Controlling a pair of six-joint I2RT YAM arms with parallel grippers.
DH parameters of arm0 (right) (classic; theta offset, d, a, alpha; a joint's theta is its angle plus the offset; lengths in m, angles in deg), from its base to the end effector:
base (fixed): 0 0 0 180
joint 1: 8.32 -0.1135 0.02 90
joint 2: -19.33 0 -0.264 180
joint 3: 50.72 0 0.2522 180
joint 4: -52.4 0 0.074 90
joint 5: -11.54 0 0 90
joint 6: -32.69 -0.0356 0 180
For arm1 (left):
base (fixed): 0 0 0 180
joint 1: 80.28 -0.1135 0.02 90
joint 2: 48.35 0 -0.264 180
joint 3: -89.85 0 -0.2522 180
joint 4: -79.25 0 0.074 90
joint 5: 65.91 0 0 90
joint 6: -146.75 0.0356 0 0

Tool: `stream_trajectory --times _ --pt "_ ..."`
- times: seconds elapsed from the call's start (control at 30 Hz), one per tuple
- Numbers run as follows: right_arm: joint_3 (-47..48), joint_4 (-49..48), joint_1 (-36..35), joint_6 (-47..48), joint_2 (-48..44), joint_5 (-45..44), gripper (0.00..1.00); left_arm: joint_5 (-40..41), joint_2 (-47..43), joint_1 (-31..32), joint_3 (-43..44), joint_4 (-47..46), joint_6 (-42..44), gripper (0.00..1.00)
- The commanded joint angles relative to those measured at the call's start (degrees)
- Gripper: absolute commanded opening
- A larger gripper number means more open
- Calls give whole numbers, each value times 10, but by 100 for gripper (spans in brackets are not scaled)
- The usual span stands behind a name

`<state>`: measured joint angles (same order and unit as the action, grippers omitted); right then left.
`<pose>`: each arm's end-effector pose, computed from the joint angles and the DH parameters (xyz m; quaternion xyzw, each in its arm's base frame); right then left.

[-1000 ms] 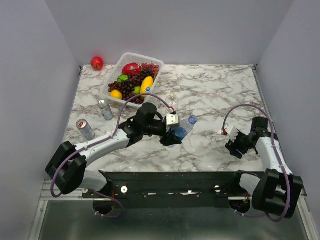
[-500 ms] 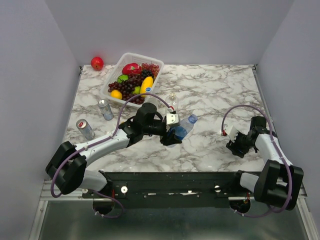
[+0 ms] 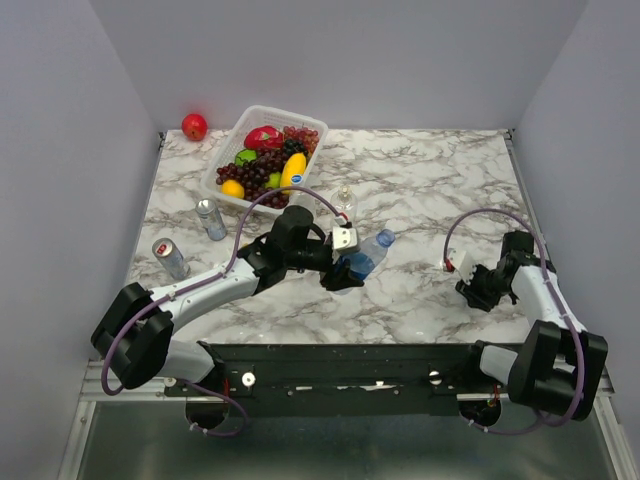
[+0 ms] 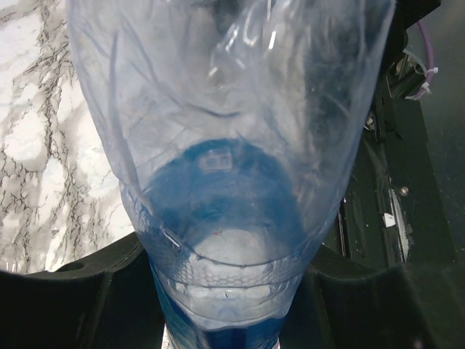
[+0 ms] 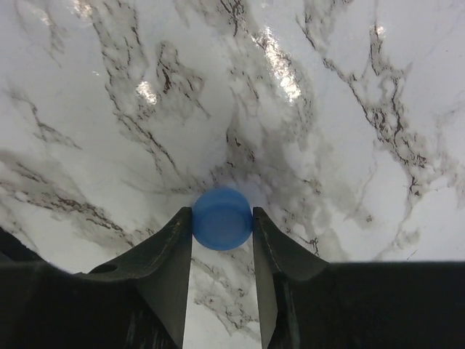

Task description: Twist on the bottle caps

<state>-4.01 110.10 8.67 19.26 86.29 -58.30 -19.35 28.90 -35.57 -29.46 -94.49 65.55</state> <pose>0.1716 -0.0396 0.1641 -0.5024 0.8406 0.0439 0.1976 0.1928 -0.2253 0.2604 0.5312 0.5989 -0.4517 0.3939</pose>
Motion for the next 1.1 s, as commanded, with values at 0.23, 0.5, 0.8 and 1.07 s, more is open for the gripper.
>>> stream_trajectory --times 0.23,0.5,0.8,1.07 --pt "309 310 -34 -13 -76 290 41 -9 11 6 -35 37 111 1" --pt "444 264 -238 -159 -87 345 42 0 11 10 -21 114 218 0" --pt "499 237 -452 -138 -61 271 43 27 -1 9 -3 186 245 0" --pt "488 252 -521 -77 -46 211 43 34 -17 10 -2 197 245 0"
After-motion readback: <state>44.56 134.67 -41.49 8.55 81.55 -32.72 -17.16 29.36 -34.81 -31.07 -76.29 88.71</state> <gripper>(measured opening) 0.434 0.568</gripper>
